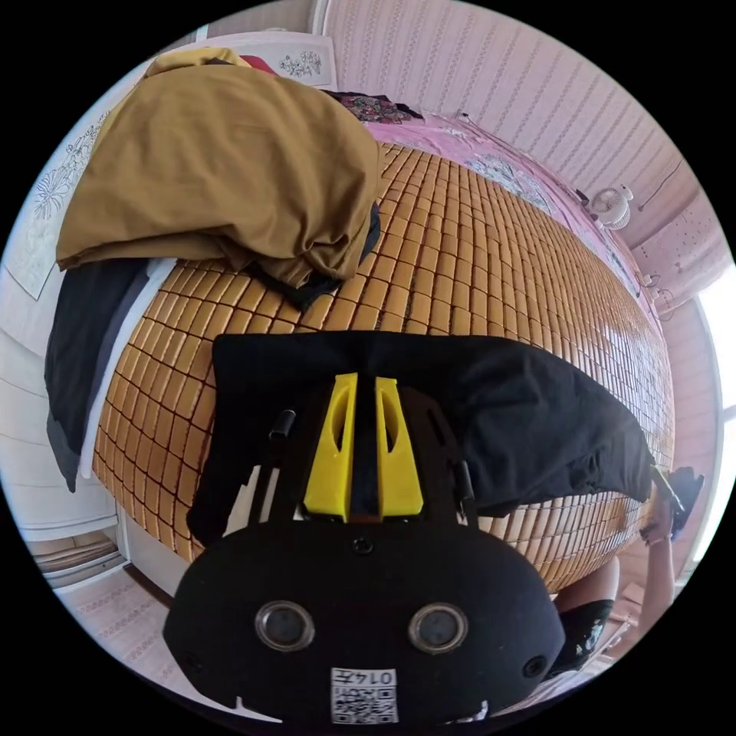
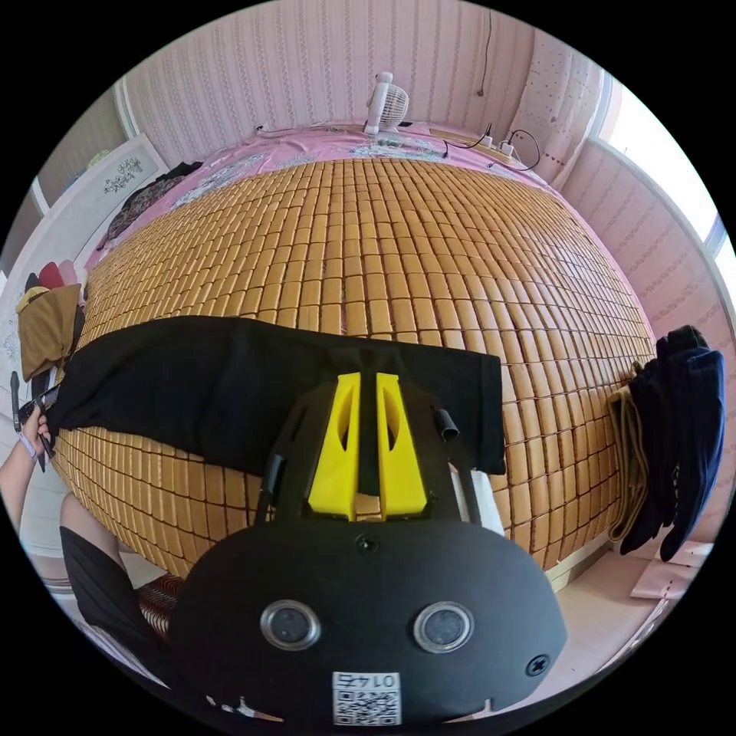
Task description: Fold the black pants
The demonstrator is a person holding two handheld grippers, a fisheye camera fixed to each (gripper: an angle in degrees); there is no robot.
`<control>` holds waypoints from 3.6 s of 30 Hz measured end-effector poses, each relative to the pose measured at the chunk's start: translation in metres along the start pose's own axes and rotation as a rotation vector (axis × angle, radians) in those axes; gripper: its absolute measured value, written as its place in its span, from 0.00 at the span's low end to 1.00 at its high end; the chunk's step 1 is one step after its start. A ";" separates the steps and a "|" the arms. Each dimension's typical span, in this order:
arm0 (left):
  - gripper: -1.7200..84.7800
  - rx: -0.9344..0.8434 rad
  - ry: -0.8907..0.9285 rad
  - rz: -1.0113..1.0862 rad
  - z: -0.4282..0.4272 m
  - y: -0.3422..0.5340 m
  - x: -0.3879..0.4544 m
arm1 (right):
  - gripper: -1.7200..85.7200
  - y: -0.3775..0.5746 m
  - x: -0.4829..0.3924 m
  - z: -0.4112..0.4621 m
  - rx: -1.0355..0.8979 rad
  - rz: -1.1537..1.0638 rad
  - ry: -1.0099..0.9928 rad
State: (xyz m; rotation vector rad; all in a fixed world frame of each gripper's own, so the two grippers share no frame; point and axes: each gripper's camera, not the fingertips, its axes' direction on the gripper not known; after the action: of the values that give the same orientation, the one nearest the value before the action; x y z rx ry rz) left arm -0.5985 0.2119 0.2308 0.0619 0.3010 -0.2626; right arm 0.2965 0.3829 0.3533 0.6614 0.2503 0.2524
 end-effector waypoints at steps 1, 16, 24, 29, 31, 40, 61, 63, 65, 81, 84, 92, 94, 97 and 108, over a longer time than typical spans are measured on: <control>0.02 0.004 -0.002 -0.001 -0.002 -0.001 -0.001 | 0.04 0.000 0.001 -0.002 -0.001 0.000 -0.010; 0.01 0.480 0.415 0.009 -0.116 0.132 -0.108 | 0.02 0.119 0.049 -0.118 0.518 -0.024 -0.269; 0.01 0.339 0.325 -0.397 -0.087 0.232 -0.184 | 0.03 0.185 0.024 -0.056 0.212 0.071 -0.121; 0.02 0.369 0.281 -0.368 -0.103 0.231 -0.194 | 0.04 0.161 0.010 -0.050 0.214 0.085 -0.136; 0.05 0.342 0.225 -0.199 -0.110 0.216 -0.173 | 0.05 0.148 0.000 -0.051 0.240 0.070 -0.095; 0.13 0.234 0.118 0.042 -0.082 0.168 -0.110 | 0.08 0.055 -0.126 -0.018 0.260 -0.203 -0.207; 0.07 0.387 0.305 -0.402 -0.070 0.253 -0.267 | 0.14 -0.127 -0.669 0.098 -0.174 -1.055 -0.729; 0.07 0.409 0.326 -0.410 -0.067 0.257 -0.272 | 0.14 -0.139 -0.728 0.129 -0.299 -1.008 -0.766; 0.07 0.425 0.340 -0.404 -0.066 0.257 -0.276 | 0.12 -0.150 -0.762 0.155 -0.437 -0.934 -0.798; 0.07 0.548 0.310 -0.605 -0.049 0.257 -0.310 | 0.16 -0.218 -0.844 0.086 -0.156 -1.211 -0.635; 0.05 0.555 0.284 -0.573 -0.051 0.260 -0.299 | 0.14 -0.203 -0.768 0.088 -0.095 -1.179 -0.593; 0.01 0.416 0.318 -0.204 -0.029 0.198 -0.192 | 0.12 -0.147 -0.454 0.132 -0.188 -0.471 -0.198; 0.01 0.364 0.389 -0.103 -0.014 0.167 -0.151 | 0.10 -0.129 -0.382 0.130 -0.223 -0.243 -0.120; 0.01 0.311 0.350 -0.007 0.009 0.128 -0.102 | 0.05 -0.103 -0.294 0.120 -0.230 0.028 0.043; 0.01 0.089 0.110 0.184 0.106 0.053 0.056 | 0.02 -0.097 -0.190 0.115 -0.061 0.118 0.124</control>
State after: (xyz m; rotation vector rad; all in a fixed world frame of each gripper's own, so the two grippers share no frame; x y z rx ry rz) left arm -0.5027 0.2388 0.3160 0.1913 0.3901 -0.0898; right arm 0.1675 0.1846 0.4077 0.6015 0.3215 0.4136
